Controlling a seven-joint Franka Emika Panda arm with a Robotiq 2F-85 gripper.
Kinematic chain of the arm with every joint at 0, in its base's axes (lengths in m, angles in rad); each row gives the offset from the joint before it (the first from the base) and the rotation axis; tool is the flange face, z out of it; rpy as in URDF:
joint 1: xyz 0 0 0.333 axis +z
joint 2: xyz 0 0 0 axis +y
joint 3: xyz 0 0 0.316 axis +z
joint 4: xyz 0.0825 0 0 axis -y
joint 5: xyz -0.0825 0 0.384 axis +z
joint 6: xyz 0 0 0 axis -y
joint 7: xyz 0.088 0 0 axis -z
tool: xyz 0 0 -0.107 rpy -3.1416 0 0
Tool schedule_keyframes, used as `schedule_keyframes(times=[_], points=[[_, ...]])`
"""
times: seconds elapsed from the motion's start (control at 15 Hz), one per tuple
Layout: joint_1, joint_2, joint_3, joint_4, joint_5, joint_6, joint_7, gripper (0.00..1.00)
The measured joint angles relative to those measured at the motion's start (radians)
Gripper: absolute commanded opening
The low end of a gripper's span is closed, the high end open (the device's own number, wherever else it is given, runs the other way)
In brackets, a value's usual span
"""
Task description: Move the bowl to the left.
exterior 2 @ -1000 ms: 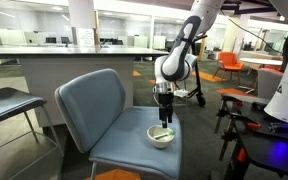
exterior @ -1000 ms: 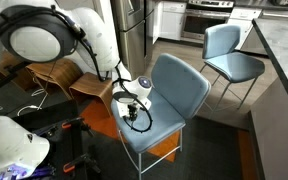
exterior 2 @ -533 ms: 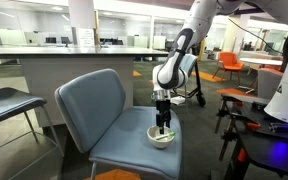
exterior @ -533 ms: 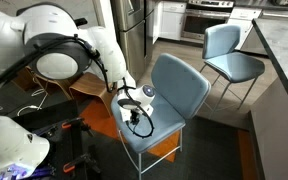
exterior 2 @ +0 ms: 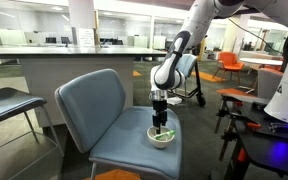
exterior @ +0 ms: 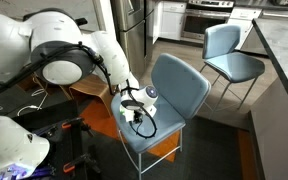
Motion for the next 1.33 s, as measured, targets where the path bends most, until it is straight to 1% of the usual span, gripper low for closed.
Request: schedule_keyframes(times=[0.33,0.4,0.67,0.93,1.13,1.33], points=[[-0.003,0.002,-0.002,0.009,-0.004,0.0,0.0,0.05],[-0.003,0.003,-0.002,0.01,-0.005,0.0,0.0,0.01],[-0.003,-0.002,0.003,0.011,-0.014,-0.009,0.0,0.02],[0.008,-0.012,-0.001,0.013,-0.06,-0.007,0.0,0.03],[0.024,-0.019,-0.004,0.023,-0.092,0.009,0.0,0.03],[0.037,-0.023,0.008,0.025,-0.098,0.029,0.0,0.03]])
